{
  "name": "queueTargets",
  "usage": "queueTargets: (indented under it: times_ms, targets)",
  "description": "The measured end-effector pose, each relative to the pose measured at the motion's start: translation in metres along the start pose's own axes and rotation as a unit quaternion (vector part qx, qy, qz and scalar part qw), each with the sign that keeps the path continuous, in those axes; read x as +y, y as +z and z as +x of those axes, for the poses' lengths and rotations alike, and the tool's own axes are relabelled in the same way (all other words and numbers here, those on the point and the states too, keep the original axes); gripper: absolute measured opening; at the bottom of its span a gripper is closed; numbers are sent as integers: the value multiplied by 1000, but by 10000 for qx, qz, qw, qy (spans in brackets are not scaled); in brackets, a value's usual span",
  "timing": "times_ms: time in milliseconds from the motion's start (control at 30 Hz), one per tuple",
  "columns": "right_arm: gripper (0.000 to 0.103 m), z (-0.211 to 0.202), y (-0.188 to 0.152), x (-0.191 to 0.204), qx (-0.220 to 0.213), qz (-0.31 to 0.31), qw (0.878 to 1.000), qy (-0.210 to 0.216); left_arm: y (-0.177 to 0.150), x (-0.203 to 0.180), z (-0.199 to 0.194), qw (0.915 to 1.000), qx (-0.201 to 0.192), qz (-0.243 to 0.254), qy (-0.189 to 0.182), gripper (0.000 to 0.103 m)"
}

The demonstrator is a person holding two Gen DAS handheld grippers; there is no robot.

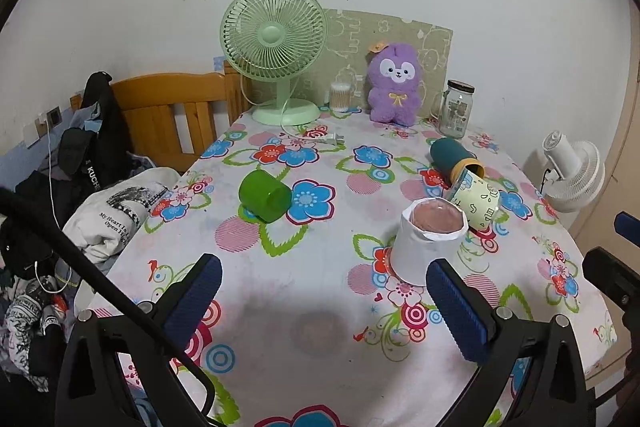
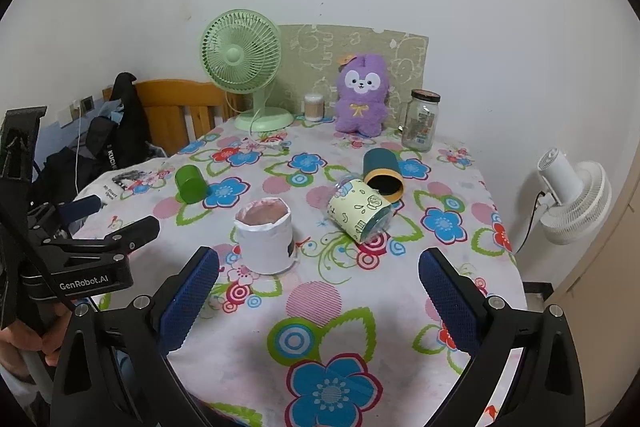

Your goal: Flip cup upside down

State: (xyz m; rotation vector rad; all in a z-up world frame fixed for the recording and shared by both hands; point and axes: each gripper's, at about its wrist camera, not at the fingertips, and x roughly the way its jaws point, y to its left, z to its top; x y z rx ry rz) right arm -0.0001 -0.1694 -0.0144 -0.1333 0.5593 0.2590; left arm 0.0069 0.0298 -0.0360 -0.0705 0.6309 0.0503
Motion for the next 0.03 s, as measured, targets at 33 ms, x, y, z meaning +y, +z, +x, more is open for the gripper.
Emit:
queueTargets:
  times_ms: [33]
  targets:
    - [101,0,0,0,4,-7,10000,-6,0,0,0,10000,-6,10,8,103]
